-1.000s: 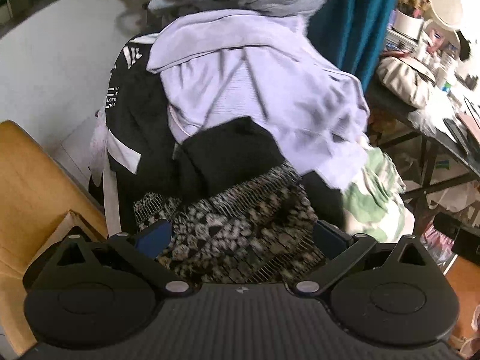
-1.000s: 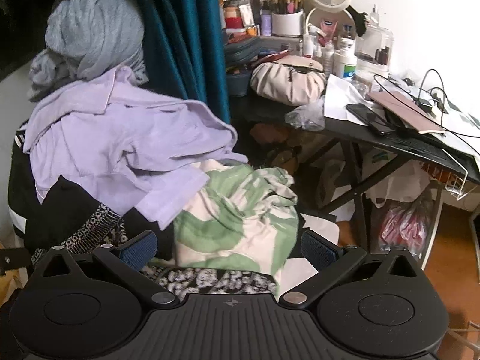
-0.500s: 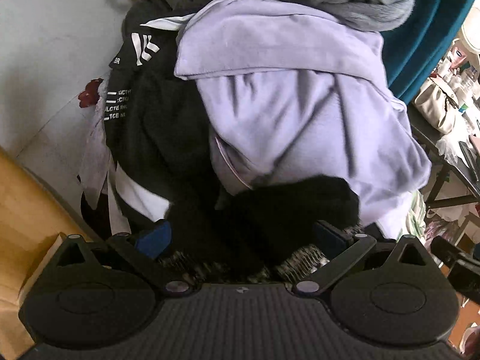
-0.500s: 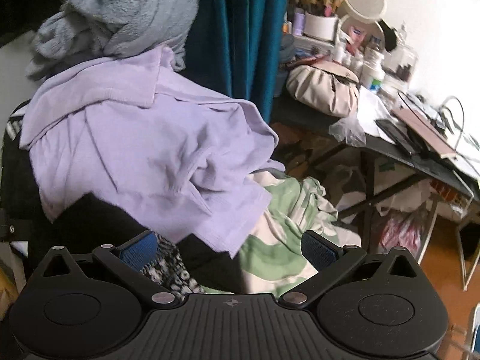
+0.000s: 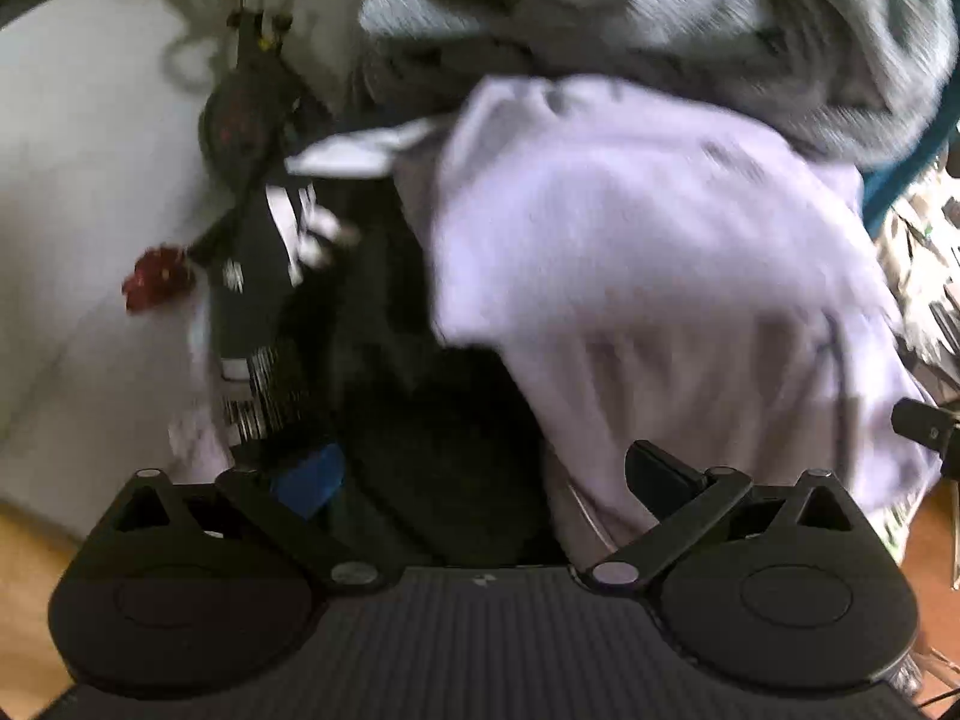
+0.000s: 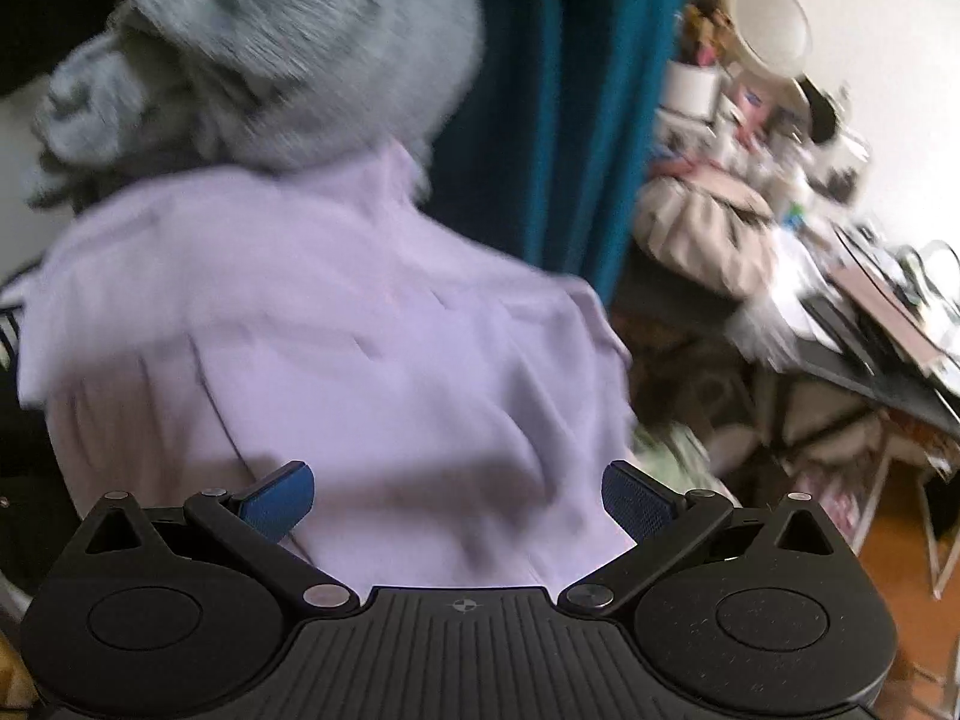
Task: Fold clothes
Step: 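Move both open grippers toward the black-and-white patterned garment in the pile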
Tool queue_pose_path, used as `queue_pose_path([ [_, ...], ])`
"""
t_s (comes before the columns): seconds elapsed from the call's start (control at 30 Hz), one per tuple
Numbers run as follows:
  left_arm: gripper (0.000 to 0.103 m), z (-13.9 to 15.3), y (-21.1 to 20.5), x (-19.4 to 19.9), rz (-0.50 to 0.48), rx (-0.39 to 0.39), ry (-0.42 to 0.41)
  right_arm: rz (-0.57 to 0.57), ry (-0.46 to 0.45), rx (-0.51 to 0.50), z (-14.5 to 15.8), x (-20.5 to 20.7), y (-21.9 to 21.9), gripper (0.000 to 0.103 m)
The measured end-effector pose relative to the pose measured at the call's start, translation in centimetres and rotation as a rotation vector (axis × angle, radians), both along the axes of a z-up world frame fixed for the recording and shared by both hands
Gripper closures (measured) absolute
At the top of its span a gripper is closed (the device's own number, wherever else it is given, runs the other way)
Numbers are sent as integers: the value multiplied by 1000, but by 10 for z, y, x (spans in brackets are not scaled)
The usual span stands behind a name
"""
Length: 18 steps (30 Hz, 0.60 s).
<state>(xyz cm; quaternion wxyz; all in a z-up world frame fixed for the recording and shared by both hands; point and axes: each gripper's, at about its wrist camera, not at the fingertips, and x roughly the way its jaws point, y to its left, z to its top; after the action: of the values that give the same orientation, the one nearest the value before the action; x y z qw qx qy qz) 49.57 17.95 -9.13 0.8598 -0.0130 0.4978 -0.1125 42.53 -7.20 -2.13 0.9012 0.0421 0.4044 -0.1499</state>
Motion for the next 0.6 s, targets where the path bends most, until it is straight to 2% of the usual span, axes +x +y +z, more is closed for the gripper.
queue_pose_path([
  [0.07, 0, -5, 5, 16, -12, 6, -19, 18, -19, -11, -3, 22, 9, 1],
  [0.17, 0, -13, 14, 39, -29, 16, -47, 31, 0, -51, -17, 50, 21, 1],
  [0.3, 0, -23, 19, 50, -43, 0, -57, 81, -35, -105, -27, 56, 27, 1],
  [0.4, 0, -31, 20, 50, -50, -21, -55, 108, -61, -102, -30, 51, 24, 1],
  [0.6, 0, -46, 24, 52, -65, -63, -51, 89, -80, -14, -33, 49, 12, 1],
])
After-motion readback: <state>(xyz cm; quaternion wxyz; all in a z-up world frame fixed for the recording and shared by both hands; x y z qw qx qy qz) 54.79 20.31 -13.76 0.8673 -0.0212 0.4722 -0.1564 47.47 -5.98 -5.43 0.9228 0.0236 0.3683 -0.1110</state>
